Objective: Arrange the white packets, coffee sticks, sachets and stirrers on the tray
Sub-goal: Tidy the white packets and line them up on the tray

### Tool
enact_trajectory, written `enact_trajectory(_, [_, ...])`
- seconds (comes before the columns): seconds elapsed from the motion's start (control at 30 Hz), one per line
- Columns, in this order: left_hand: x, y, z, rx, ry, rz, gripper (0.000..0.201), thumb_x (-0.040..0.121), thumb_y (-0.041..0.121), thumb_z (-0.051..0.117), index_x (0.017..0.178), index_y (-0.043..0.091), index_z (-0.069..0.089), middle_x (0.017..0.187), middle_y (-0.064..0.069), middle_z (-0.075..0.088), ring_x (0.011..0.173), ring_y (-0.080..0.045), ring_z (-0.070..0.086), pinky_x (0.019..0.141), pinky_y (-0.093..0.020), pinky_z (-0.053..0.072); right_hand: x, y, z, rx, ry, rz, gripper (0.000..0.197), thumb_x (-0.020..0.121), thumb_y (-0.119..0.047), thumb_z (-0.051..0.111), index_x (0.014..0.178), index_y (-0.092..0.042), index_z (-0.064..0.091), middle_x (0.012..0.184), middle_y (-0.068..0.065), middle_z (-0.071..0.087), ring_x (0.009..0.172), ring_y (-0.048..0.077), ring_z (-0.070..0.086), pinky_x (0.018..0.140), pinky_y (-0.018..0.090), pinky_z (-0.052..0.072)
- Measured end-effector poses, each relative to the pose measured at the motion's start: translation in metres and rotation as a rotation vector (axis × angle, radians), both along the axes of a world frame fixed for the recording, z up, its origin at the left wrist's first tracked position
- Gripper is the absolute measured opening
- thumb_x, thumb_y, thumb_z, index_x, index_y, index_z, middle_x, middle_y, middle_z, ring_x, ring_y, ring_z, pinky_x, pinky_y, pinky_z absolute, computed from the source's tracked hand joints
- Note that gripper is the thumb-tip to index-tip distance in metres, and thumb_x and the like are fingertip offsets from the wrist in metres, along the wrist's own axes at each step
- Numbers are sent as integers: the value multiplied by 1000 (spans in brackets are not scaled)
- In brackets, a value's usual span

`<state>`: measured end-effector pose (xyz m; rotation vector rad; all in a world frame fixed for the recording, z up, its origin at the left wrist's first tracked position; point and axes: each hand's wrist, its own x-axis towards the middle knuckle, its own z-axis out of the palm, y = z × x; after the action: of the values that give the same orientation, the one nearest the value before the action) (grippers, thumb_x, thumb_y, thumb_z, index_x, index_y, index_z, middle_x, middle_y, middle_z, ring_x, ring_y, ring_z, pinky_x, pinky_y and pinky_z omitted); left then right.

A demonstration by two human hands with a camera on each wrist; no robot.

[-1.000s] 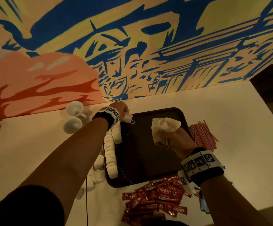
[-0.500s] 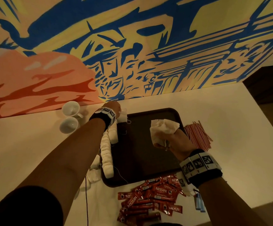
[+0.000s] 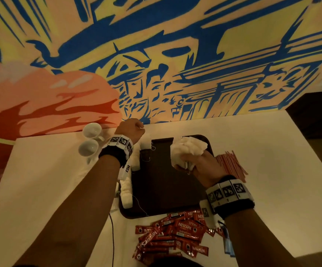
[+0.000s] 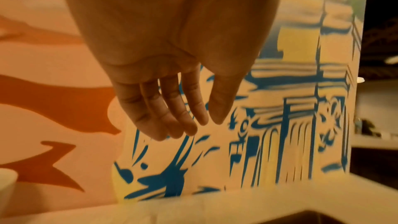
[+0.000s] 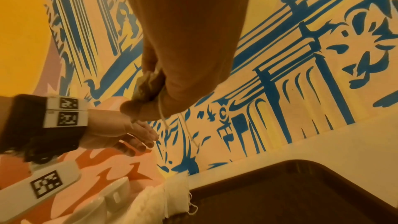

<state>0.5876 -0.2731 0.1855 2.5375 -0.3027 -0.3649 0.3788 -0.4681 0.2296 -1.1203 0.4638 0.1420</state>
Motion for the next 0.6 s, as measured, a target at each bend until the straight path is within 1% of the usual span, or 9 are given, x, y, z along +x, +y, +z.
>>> enact_trajectory(0.07, [-24, 4, 21, -120, -3, 7, 11, 87, 26, 71, 97, 21, 71, 102, 4, 71, 95, -13, 65, 80, -25, 46, 0, 0, 12, 43, -16, 0, 36, 91, 6, 64, 122, -12, 64, 112, 8, 76, 103, 30, 73, 79, 43, 63])
enact_trajectory(0.13, [-51, 9, 42, -249, 17, -6, 9, 88, 23, 73, 95, 19, 73, 101, 6, 72, 89, -7, 65, 75, -20, 46, -2, 0, 22, 42, -31, 14, 33, 90, 4, 67, 118, -12, 66, 114, 12, 75, 106, 35, 72, 77, 42, 63])
enact_trajectory(0.17, [-64, 11, 53, -313, 42, -12, 7, 89, 23, 72, 94, 19, 74, 100, 6, 72, 86, -5, 65, 73, -20, 47, -3, 0, 27, 35, -40, 19, 32, 89, 2, 69, 118, -12, 67, 115, 13, 74, 106, 36, 72, 76, 42, 63])
enact_trajectory(0.23, [-92, 14, 74, -428, 100, -14, 5, 93, 23, 69, 94, 20, 73, 97, 6, 73, 81, -6, 66, 69, -22, 50, -7, 1, 38, 35, -36, 18, 33, 89, 1, 71, 118, -14, 67, 113, 12, 75, 102, 36, 73, 72, 39, 63])
enact_trajectory(0.3, [-118, 15, 90, -527, 157, 26, 9, 97, 24, 63, 99, 21, 71, 95, 4, 73, 80, -11, 68, 66, -23, 51, -11, 1, 48, 39, -41, 10, 31, 90, 0, 72, 117, -15, 68, 108, 10, 77, 97, 33, 75, 66, 35, 63])
enact_trajectory(0.37, [-141, 14, 102, -605, 170, 83, 11, 99, 26, 61, 102, 23, 71, 95, 3, 74, 83, -13, 70, 66, -23, 53, -15, 2, 56, 39, -49, 17, 31, 89, -3, 74, 117, -15, 68, 108, 10, 77, 95, 32, 75, 62, 32, 62])
enact_trajectory(0.43, [-162, 8, 113, -662, 174, 110, 15, 98, 30, 61, 104, 22, 71, 97, 2, 75, 86, -14, 71, 70, -26, 57, -20, 2, 63, 27, -58, 13, 34, 88, -5, 77, 119, -16, 68, 110, 9, 77, 96, 30, 75, 61, 31, 61])
enact_trajectory(0.53, [-188, -8, 126, -742, 232, 101, 19, 94, 32, 67, 108, 20, 71, 101, -3, 75, 90, -19, 70, 79, -36, 59, -27, 0, 74, 12, -91, 24, 39, 86, -8, 79, 122, -18, 68, 113, 7, 76, 100, 28, 75, 63, 30, 58])
enact_trajectory(0.6, [-200, -17, 133, -773, 264, 70, 27, 87, 34, 73, 110, 20, 70, 99, -3, 75, 92, -20, 71, 81, -39, 58, -34, -1, 81, 10, -119, 34, 38, 86, -11, 79, 122, -16, 67, 114, 7, 76, 101, 28, 74, 64, 29, 58])
